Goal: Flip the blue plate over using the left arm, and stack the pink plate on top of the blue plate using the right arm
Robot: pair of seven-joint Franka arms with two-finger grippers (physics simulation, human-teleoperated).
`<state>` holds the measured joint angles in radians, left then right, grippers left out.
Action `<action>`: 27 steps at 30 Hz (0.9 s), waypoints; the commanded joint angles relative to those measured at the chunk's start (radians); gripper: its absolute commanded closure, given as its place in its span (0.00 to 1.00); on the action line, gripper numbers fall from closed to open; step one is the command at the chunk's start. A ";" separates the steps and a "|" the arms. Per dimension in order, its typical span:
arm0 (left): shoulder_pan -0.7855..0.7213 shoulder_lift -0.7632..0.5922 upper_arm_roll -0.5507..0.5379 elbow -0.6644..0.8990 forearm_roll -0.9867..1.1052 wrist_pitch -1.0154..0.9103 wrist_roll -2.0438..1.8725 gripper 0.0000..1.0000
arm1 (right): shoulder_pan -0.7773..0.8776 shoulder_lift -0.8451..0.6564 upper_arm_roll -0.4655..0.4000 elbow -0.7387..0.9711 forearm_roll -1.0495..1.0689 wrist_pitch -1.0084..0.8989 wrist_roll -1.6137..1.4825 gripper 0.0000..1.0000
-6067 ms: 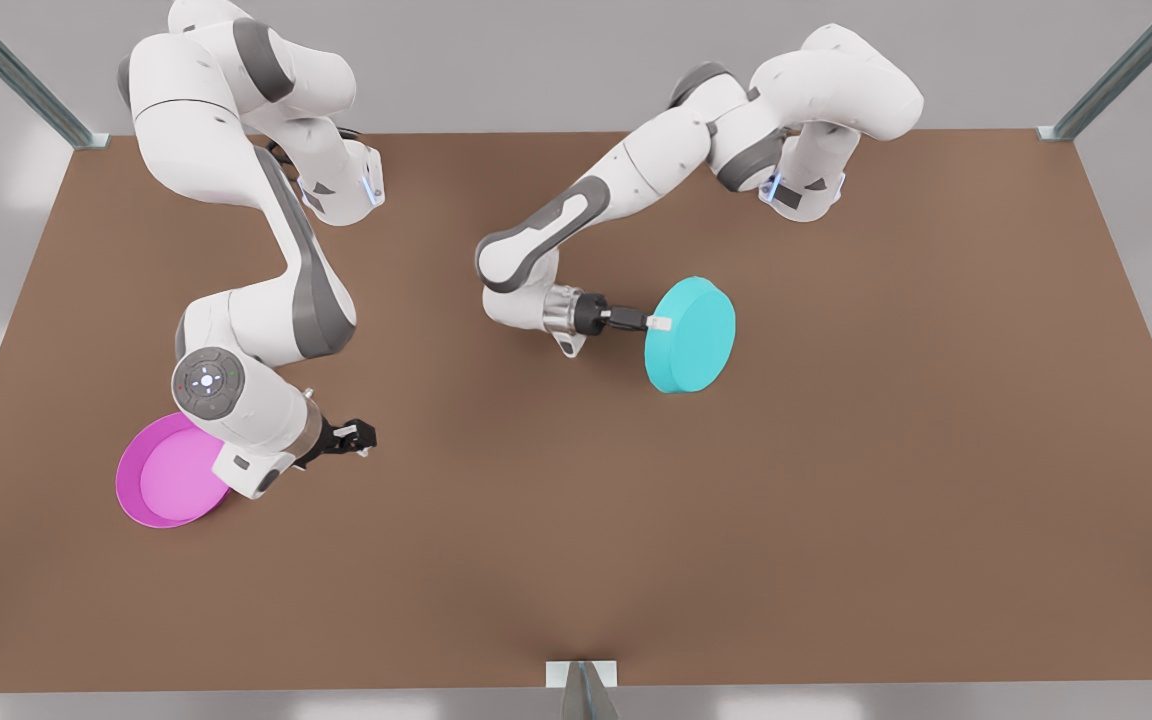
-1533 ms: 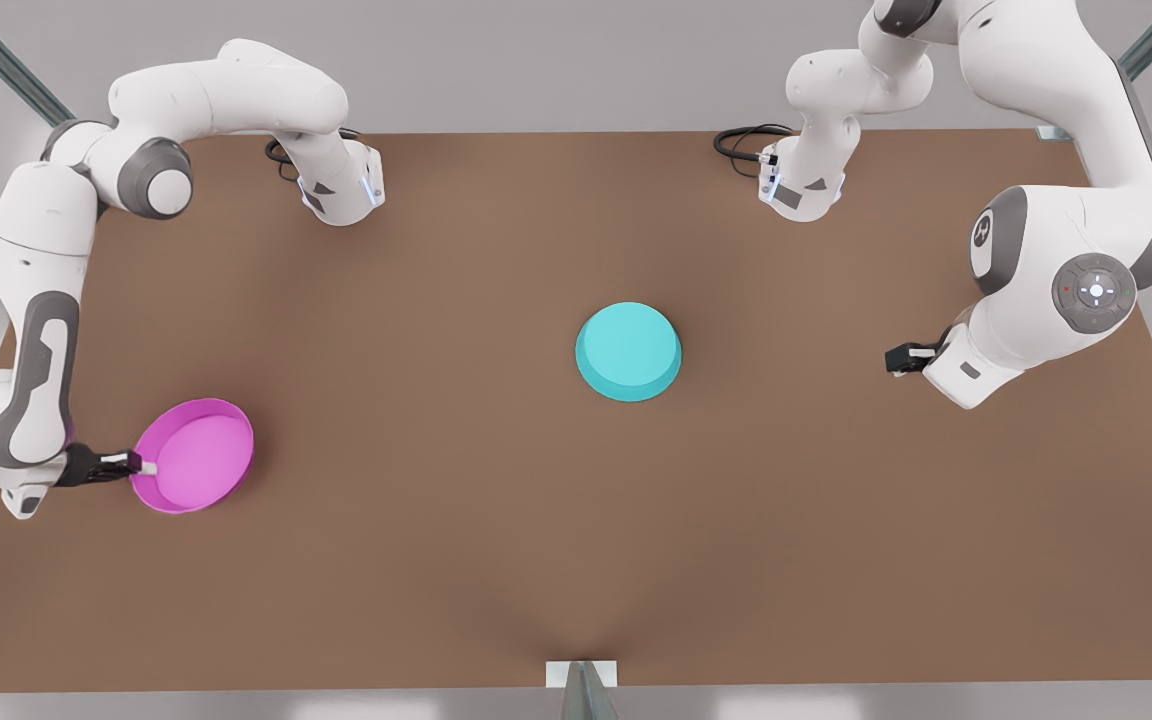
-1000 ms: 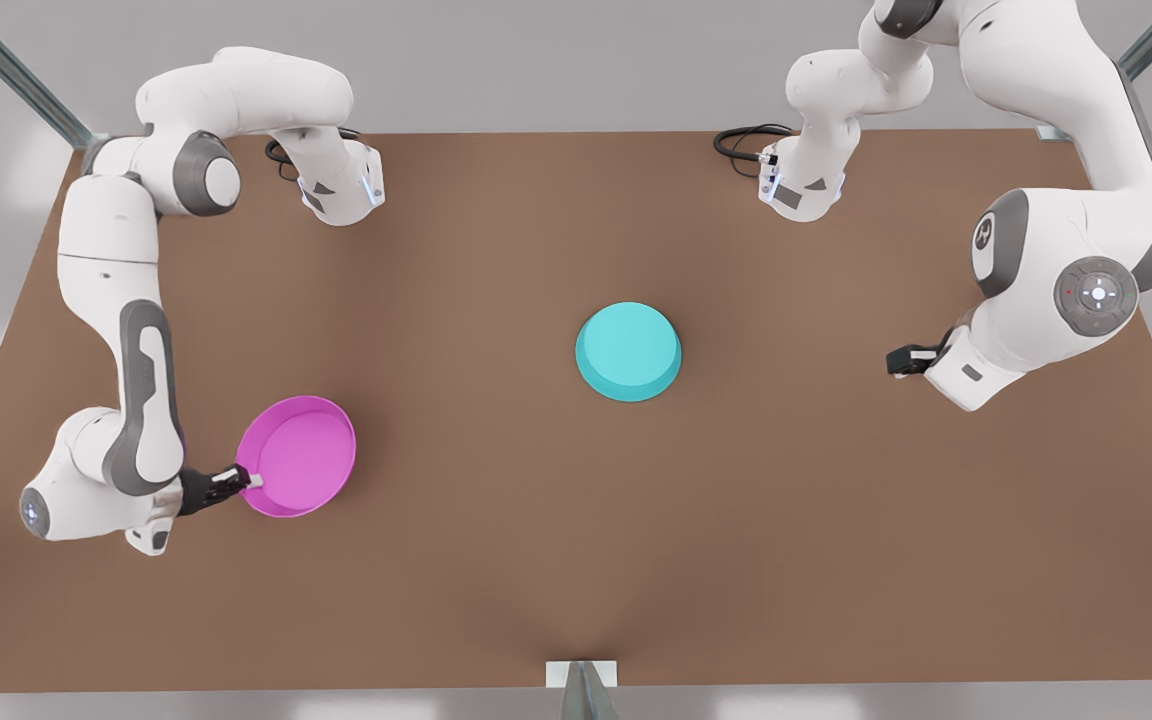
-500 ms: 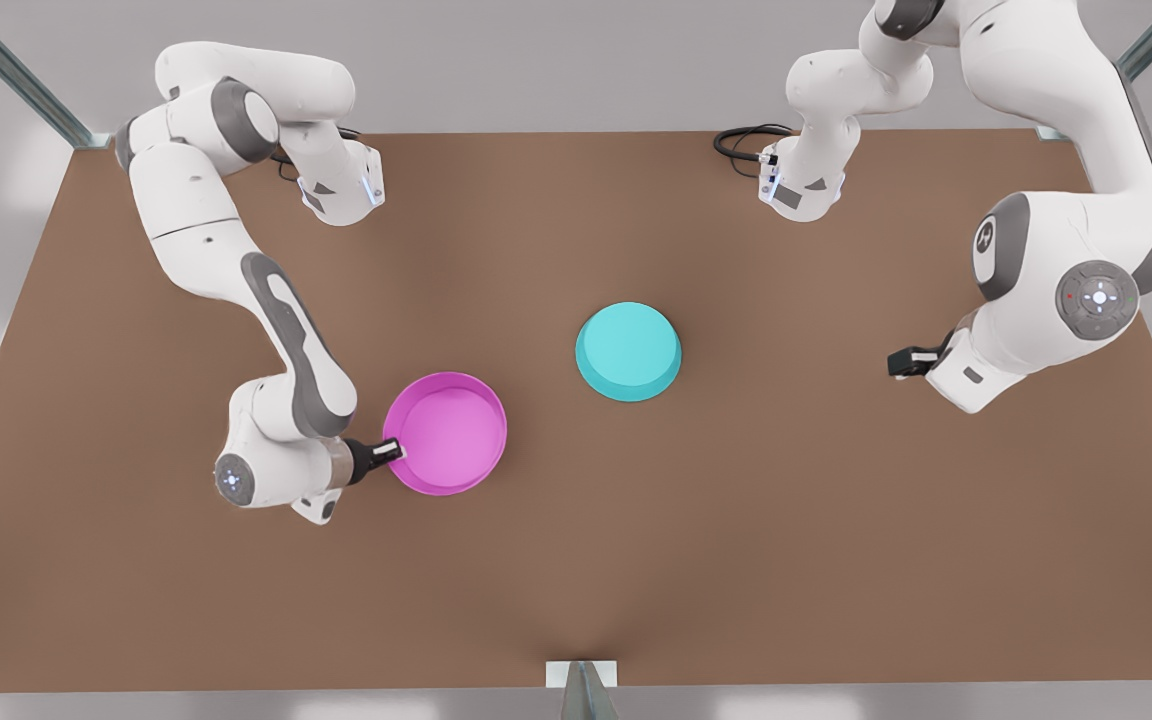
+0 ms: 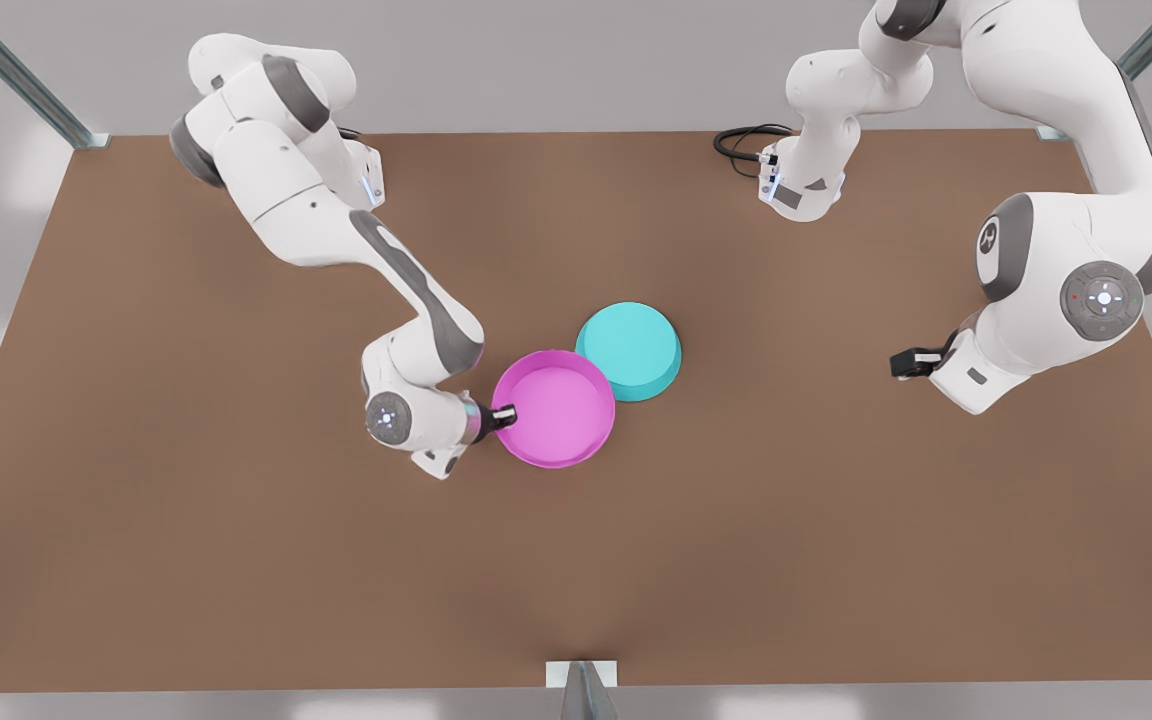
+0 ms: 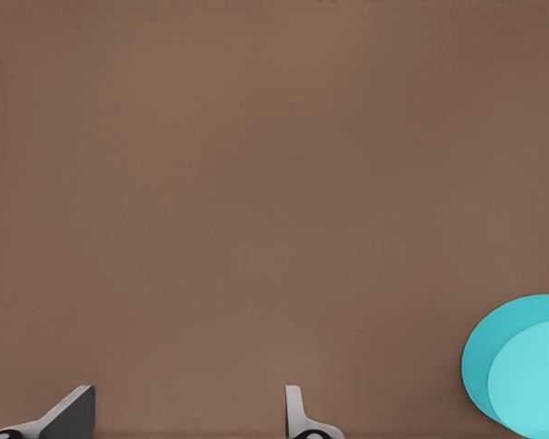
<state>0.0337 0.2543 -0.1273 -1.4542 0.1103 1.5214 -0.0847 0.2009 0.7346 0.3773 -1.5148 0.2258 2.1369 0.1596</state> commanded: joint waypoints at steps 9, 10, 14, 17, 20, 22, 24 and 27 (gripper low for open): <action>0.000 -0.001 0.000 0.000 -0.006 -0.001 0.000 0.00 | 0.120 0.000 0.000 0.007 -0.006 0.069 0.133 0.79; 0.000 -0.001 0.000 0.000 -0.006 -0.001 0.000 0.00 | 0.130 0.000 0.000 0.008 -0.008 0.069 0.156 0.79; 0.000 0.000 0.000 0.000 -0.004 0.000 0.000 0.00 | 0.192 0.000 0.002 0.004 -0.008 0.097 0.219 0.79; 0.000 0.000 0.000 0.000 -0.006 -0.001 0.000 0.00 | 0.213 0.000 0.005 -0.013 -0.011 0.118 0.258 0.79; 0.000 0.002 0.000 0.000 -0.004 0.003 0.002 0.00 | 0.206 -0.041 0.046 -0.100 -0.011 0.163 0.275 0.79; 0.000 0.007 0.000 0.000 -0.004 0.016 0.003 0.00 | 0.201 -0.057 0.061 -0.123 -0.011 0.166 0.276 0.79; 0.000 0.008 0.000 0.000 -0.006 0.017 0.002 0.00 | 0.199 -0.070 0.075 -0.148 -0.011 0.178 0.276 0.79; 0.000 0.008 0.000 0.000 -0.006 0.017 0.002 0.00 | 0.199 -0.070 0.083 -0.159 -0.011 0.190 0.276 0.79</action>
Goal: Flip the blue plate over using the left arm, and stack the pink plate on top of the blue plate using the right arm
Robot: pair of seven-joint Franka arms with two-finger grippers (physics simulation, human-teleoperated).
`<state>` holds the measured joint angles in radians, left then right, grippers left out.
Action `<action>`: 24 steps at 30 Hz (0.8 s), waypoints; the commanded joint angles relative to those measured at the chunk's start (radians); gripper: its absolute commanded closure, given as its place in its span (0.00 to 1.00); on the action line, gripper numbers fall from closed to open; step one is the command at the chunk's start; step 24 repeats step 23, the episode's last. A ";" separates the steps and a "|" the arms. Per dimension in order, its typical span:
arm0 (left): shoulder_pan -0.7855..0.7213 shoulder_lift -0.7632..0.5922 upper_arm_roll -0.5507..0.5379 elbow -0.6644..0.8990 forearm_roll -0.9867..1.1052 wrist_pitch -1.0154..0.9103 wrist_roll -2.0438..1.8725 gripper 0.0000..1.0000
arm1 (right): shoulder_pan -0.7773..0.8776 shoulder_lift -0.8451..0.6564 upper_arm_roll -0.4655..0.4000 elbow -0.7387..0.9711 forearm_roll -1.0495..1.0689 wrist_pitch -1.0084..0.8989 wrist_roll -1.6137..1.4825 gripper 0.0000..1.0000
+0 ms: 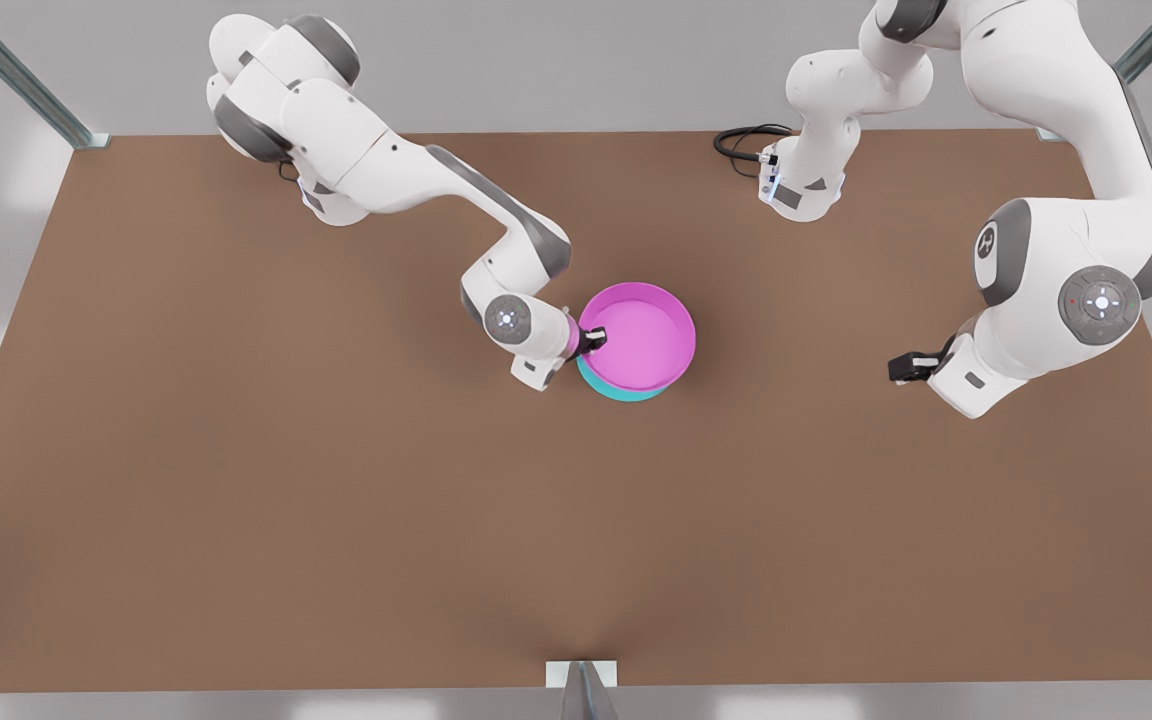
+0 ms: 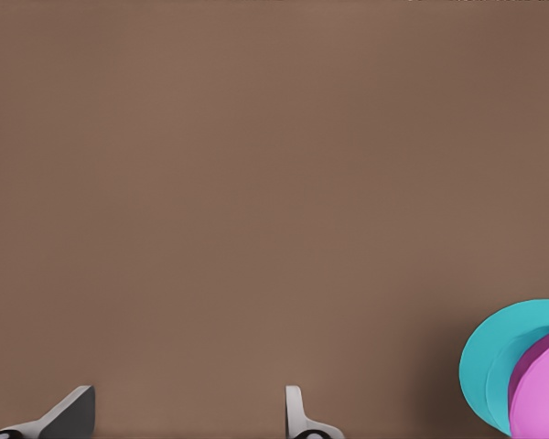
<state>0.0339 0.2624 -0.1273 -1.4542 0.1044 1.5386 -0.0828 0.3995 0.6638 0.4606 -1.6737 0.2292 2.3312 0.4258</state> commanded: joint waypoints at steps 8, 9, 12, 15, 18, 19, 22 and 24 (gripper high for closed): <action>-0.002 0.005 0.000 0.000 0.000 0.000 0.000 0.00 | 0.001 0.002 0.004 0.006 -0.016 0.005 0.007 0.00; 0.000 0.005 0.000 0.000 0.000 0.000 0.000 0.00 | 0.001 0.002 0.004 0.012 -0.016 0.005 0.007 0.00; 0.000 0.005 0.000 0.000 0.000 0.000 0.000 0.00 | -0.007 -0.021 0.000 0.045 -0.025 -0.019 0.004 0.00; -0.002 0.003 0.000 0.000 0.000 0.000 0.000 0.00 | -0.152 -0.116 -0.008 0.357 -0.198 -0.534 -0.004 0.00; 0.000 0.001 -0.002 0.000 0.000 0.000 0.000 0.00 | -0.462 -0.116 -0.101 0.460 -0.274 -0.687 -0.161 0.00; 0.000 0.000 -0.003 0.000 0.000 0.000 0.000 0.00 | -0.459 -0.171 -0.278 0.453 -0.269 -0.688 -0.307 0.00; 0.000 0.000 -0.003 0.000 0.000 0.000 -0.002 0.00 | -0.492 -0.372 -0.385 0.357 -0.274 -0.762 -0.464 0.00; -0.002 0.000 -0.005 0.000 0.000 -0.002 -0.002 0.00 | -0.492 -0.377 -0.385 0.354 -0.272 -0.782 -0.466 0.00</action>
